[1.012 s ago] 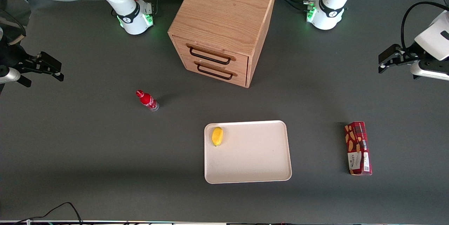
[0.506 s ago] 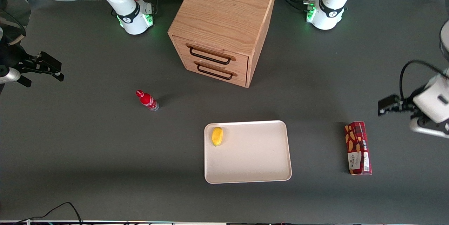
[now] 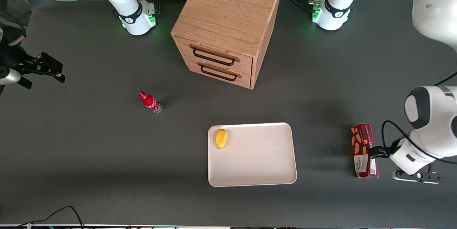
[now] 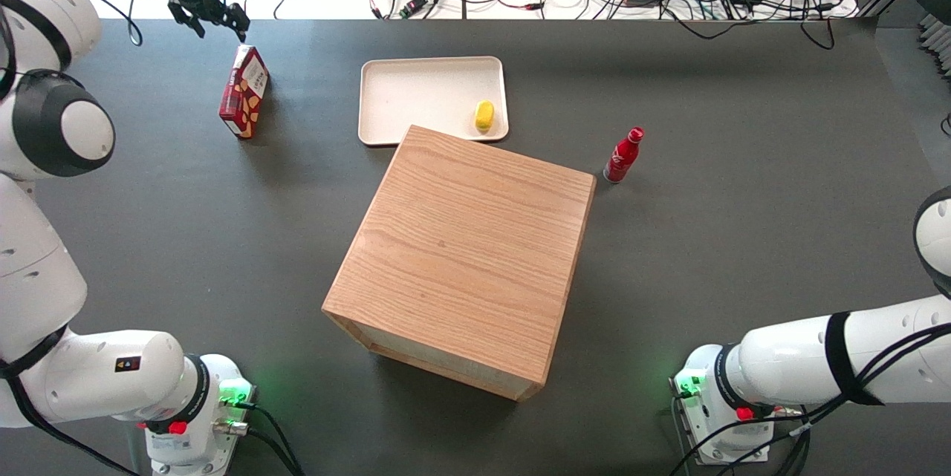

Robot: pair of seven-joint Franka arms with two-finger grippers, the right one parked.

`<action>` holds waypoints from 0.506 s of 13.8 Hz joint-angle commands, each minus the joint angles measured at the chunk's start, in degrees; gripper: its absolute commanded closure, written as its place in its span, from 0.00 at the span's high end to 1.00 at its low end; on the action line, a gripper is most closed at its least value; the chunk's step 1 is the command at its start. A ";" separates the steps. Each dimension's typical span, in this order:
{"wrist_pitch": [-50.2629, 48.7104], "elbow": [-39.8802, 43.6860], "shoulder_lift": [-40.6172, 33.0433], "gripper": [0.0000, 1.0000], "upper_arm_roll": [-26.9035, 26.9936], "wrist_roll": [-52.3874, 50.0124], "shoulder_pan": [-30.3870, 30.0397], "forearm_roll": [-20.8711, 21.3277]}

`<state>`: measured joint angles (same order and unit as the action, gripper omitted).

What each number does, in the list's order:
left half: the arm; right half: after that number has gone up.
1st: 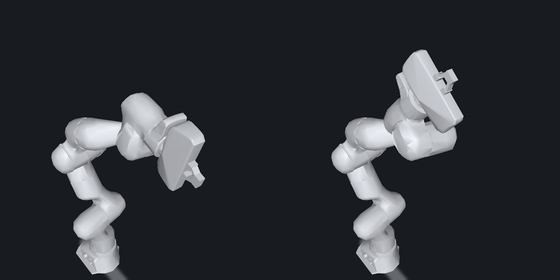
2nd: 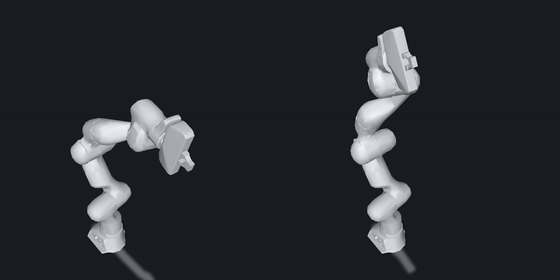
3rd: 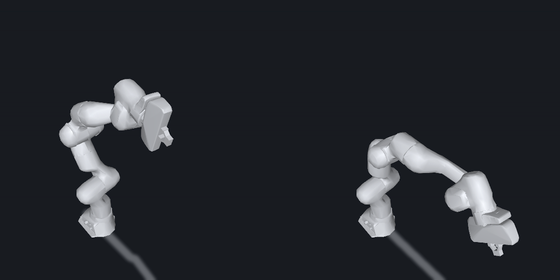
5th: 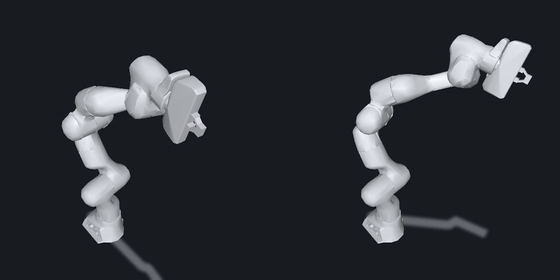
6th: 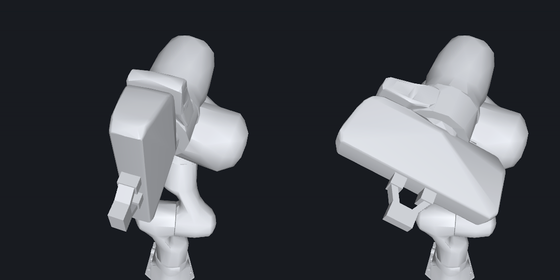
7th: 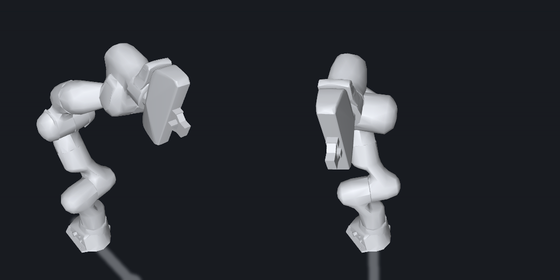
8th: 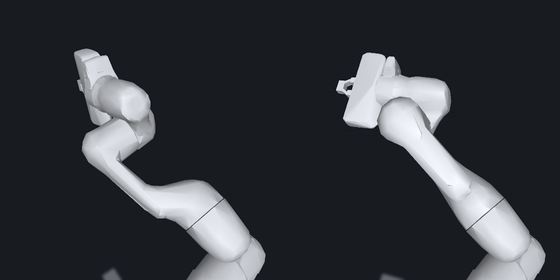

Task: Place red cookie box on tray
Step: 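Lower the open left gripper over the red cookie box's end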

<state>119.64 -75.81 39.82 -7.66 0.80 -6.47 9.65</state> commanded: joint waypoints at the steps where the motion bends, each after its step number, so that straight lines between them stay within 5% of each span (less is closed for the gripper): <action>1: 2.52 1.28 3.15 1.00 0.81 -1.95 0.31 1.34; 7: 10.26 0.22 8.95 1.00 1.16 -2.47 0.49 1.51</action>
<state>127.84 -76.01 46.98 -6.90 -0.36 -6.46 10.11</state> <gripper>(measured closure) 0.000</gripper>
